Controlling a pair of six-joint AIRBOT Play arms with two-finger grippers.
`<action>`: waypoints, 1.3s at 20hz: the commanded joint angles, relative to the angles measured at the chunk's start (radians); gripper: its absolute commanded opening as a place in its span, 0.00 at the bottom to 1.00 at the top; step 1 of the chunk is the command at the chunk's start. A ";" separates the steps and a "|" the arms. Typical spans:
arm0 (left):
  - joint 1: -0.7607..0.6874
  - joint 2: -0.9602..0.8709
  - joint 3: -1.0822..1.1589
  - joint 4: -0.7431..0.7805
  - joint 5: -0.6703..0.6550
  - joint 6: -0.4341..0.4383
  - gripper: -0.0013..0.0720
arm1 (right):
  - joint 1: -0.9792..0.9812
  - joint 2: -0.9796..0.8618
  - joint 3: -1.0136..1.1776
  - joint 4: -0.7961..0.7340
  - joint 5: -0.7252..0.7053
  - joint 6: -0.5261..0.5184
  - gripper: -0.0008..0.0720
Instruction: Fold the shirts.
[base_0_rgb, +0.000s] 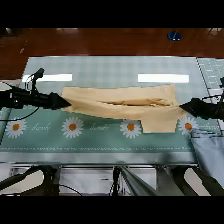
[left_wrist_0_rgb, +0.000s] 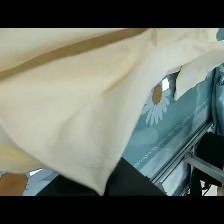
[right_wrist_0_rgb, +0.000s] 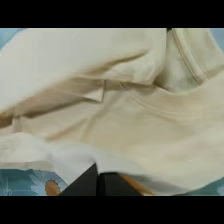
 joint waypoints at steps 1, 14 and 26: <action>0.002 0.003 0.013 -0.032 0.025 0.000 0.05 | 0.000 0.002 0.007 0.137 -0.092 -0.026 0.04; 0.003 -0.066 0.068 -0.034 0.284 0.034 0.05 | 0.143 -0.299 0.258 0.048 -0.239 -0.037 0.04; -0.016 -0.328 0.194 -0.034 0.318 0.053 0.05 | 0.143 -0.467 0.277 0.043 -0.385 -0.095 0.04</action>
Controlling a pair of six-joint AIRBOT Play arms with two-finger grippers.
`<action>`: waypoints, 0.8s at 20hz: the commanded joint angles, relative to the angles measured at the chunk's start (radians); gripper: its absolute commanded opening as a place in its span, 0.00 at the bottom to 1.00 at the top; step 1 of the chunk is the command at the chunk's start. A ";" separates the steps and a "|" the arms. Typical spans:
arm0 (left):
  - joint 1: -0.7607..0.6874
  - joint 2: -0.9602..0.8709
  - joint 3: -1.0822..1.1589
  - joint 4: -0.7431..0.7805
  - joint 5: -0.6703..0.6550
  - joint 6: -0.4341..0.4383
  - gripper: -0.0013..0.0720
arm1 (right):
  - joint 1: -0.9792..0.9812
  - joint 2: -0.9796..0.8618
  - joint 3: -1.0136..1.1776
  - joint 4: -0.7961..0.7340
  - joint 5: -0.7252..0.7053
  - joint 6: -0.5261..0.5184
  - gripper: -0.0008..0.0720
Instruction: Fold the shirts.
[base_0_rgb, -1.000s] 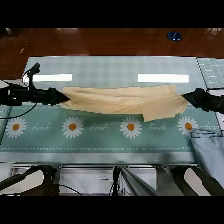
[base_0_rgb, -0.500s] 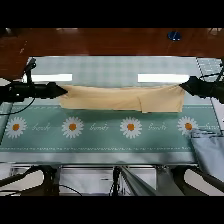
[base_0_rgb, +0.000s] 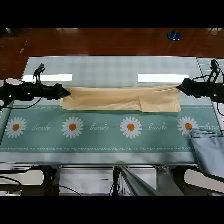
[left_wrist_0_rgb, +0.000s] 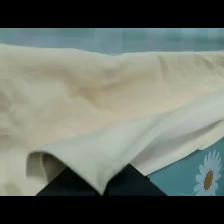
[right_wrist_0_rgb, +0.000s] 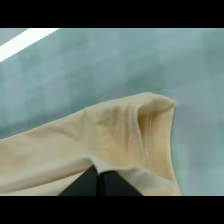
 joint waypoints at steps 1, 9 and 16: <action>-0.004 -0.054 0.048 0.002 0.017 0.005 0.05 | 0.001 -0.029 0.002 0.002 -0.054 -0.014 0.05; -0.009 -0.100 0.051 0.002 0.109 0.010 0.12 | 0.001 -0.108 0.002 0.019 -0.072 -0.044 0.05; -0.019 -0.121 0.051 0.002 0.111 0.010 0.39 | 0.036 -0.146 0.002 0.151 -0.097 -0.181 0.05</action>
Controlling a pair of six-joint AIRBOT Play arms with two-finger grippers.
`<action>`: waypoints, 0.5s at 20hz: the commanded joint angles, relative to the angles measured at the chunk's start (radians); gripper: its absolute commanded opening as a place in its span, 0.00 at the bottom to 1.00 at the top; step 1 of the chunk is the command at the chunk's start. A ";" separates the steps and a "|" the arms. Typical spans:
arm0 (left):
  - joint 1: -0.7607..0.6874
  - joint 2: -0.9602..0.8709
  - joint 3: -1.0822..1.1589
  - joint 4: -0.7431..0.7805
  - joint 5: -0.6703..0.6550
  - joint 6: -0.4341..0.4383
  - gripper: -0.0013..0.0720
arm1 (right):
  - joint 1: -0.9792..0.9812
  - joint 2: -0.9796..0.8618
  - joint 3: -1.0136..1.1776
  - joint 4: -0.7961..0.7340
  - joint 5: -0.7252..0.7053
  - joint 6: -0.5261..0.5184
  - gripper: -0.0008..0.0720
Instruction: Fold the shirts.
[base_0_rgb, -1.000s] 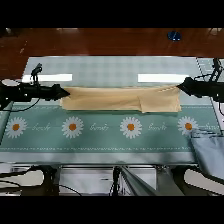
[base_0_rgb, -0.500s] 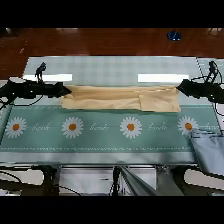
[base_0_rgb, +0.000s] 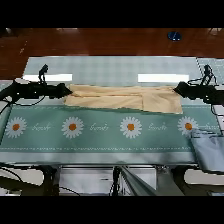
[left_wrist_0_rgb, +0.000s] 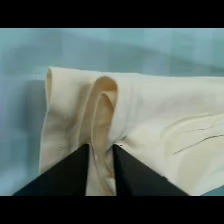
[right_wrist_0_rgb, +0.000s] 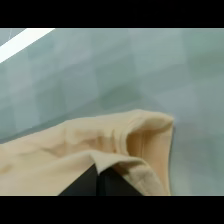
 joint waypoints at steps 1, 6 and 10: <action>0.008 -0.005 0.001 0.000 -0.001 0.000 0.50 | 0.043 -0.014 0.000 0.042 -0.035 -0.067 0.05; 0.069 0.044 0.032 0.000 -0.067 0.000 0.50 | 0.084 -0.005 0.029 0.042 -0.040 -0.066 0.37; 0.186 0.158 0.111 0.004 -0.081 0.000 0.50 | 0.002 0.091 0.113 0.002 -0.011 -0.061 0.48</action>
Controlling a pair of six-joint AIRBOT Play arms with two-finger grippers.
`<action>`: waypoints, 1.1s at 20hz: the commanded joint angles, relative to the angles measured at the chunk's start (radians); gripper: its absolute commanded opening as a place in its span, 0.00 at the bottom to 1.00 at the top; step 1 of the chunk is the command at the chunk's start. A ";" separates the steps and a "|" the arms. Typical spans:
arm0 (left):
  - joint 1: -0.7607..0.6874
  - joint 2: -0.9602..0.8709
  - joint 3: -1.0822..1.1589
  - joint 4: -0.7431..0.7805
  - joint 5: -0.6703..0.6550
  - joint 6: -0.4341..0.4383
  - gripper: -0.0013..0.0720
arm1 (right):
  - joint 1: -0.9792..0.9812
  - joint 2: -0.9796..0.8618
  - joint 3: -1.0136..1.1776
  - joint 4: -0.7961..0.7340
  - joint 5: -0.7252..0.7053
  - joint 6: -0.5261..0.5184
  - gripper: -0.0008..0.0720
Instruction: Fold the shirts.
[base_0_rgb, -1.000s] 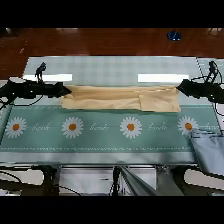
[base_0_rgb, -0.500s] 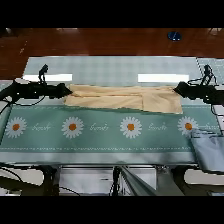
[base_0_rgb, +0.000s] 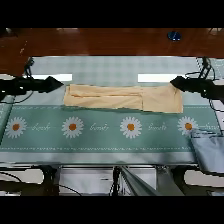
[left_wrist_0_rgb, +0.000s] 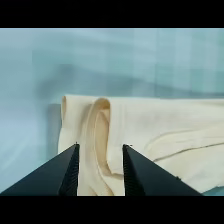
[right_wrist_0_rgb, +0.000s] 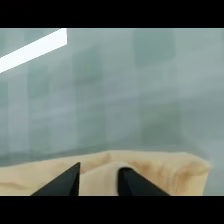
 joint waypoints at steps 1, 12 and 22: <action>0.099 0.096 0.064 0.002 -0.030 0.000 0.50 | -0.064 0.081 0.079 -0.098 0.029 0.030 0.48; 0.151 0.200 0.087 0.003 -0.182 0.000 0.50 | -0.139 -0.043 0.203 -0.561 0.518 0.241 0.84; 0.137 0.199 0.086 0.089 -0.190 -0.001 0.50 | -0.237 -0.230 0.203 -0.238 0.616 0.111 0.84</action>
